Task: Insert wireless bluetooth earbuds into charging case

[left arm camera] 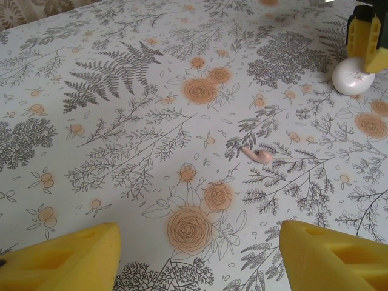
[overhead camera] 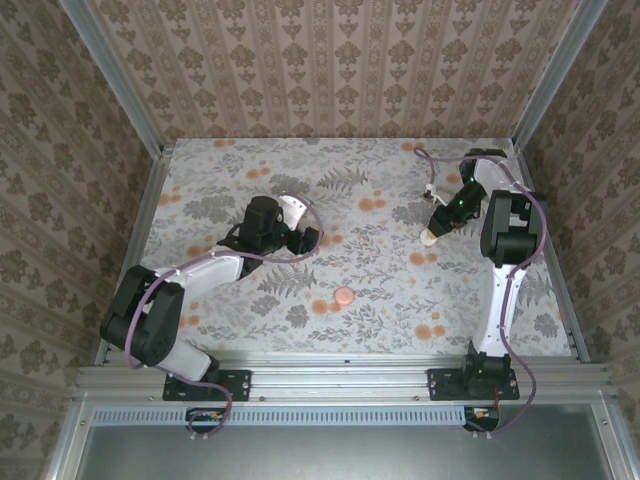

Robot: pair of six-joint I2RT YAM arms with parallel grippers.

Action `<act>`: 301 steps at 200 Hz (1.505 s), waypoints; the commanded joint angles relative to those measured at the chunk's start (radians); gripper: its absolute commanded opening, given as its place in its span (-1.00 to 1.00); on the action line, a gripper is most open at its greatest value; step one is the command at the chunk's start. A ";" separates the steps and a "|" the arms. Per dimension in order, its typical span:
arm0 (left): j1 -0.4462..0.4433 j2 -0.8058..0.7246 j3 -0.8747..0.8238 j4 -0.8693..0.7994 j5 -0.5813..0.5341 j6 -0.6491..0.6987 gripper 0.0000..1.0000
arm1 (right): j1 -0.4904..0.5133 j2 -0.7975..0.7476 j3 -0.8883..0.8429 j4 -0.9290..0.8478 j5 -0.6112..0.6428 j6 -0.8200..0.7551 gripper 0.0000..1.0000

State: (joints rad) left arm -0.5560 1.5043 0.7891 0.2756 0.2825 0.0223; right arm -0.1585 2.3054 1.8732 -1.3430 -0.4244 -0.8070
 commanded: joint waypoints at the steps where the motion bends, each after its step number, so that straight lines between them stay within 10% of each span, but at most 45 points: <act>1: -0.007 0.006 0.029 -0.004 -0.011 0.013 0.40 | -0.008 0.011 0.029 -0.015 0.019 0.005 -0.21; 128: -0.009 0.007 0.057 -0.030 -0.055 -0.037 0.41 | -0.019 -0.080 -0.065 0.129 -0.040 0.044 -0.14; 301: 0.094 -0.279 0.017 -0.463 -0.231 -0.477 0.42 | 0.212 -0.598 -0.540 0.509 -0.046 0.654 -0.11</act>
State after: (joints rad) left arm -0.4904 1.2709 0.8181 -0.0299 0.0555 -0.3603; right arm 0.0105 1.7988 1.3914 -0.8951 -0.5068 -0.3153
